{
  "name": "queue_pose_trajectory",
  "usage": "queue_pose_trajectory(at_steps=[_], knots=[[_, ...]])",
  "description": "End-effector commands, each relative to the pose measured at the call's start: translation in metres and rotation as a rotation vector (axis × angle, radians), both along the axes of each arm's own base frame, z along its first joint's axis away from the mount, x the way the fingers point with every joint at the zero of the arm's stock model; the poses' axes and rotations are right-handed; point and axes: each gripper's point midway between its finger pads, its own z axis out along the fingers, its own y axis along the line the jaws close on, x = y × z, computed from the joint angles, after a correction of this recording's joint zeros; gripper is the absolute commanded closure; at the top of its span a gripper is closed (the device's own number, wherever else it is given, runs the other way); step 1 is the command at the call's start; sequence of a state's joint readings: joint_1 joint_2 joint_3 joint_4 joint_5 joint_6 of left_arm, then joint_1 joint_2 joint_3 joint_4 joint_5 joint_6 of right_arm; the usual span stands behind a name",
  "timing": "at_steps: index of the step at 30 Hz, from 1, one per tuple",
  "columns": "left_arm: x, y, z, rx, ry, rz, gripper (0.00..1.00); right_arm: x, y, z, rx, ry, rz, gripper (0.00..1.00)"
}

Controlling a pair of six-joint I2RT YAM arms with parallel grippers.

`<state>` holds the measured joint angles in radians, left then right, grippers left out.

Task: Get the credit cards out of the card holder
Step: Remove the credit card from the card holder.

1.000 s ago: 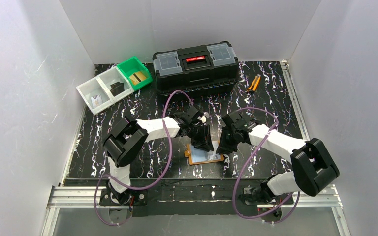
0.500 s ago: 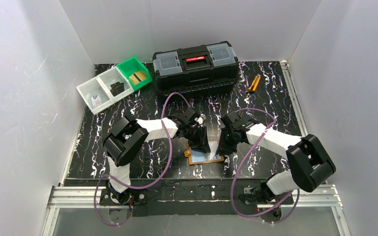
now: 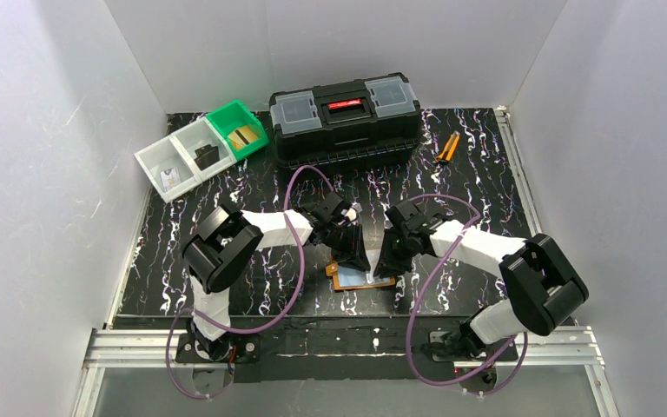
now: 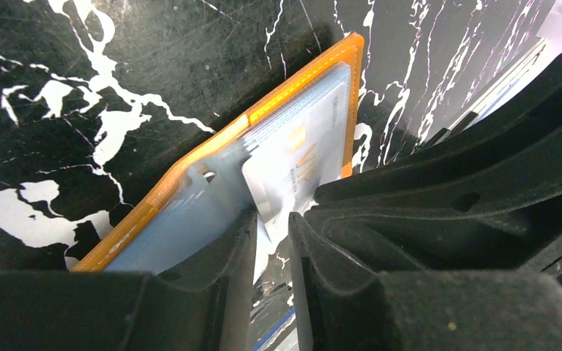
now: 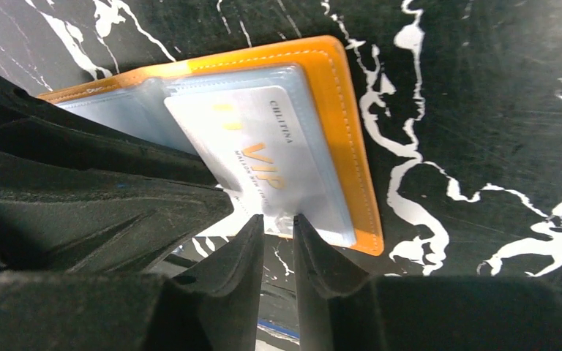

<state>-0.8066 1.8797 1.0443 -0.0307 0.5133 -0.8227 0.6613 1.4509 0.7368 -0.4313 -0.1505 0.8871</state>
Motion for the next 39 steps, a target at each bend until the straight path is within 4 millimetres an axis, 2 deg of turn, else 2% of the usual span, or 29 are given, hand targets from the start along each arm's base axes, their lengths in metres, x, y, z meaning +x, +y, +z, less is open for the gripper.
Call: queue_pose_trajectory(at_steps=[1, 6, 14, 18, 22, 27, 35, 39], knots=[[-0.006, 0.005, -0.007, 0.011, 0.021, -0.002, 0.8, -0.002, 0.0, -0.013, -0.032, 0.015, -0.004, 0.71], [-0.006, 0.003, -0.004, -0.007, 0.03, 0.006, 0.83, -0.002, -0.003, -0.012, -0.042, 0.007, -0.01, 0.71], [-0.005, 0.011, -0.008, 0.015, 0.031, 0.016, 0.84, 0.011, -0.019, 0.017, -0.108, -0.087, -0.034, 0.58], [-0.005, 0.012, -0.008, 0.013, 0.031, 0.013, 0.84, 0.015, -0.027, 0.017, -0.146, -0.106, -0.043, 0.56], [-0.005, 0.011, -0.007, 0.008, 0.028, 0.013, 0.84, 0.013, -0.022, 0.012, -0.135, -0.083, -0.032, 0.56], [-0.006, 0.011, -0.008, 0.003, 0.032, 0.012, 0.83, 0.014, -0.021, 0.003, -0.141, -0.067, -0.032, 0.61], [-0.009, 0.012, -0.011, 0.006, 0.046, 0.007, 0.8, 0.005, -0.01, -0.003, -0.094, -0.019, -0.02, 0.76], [-0.008, 0.012, -0.013, 0.008, 0.043, 0.001, 0.79, 0.003, -0.012, -0.009, -0.107, -0.005, -0.024, 0.81]])
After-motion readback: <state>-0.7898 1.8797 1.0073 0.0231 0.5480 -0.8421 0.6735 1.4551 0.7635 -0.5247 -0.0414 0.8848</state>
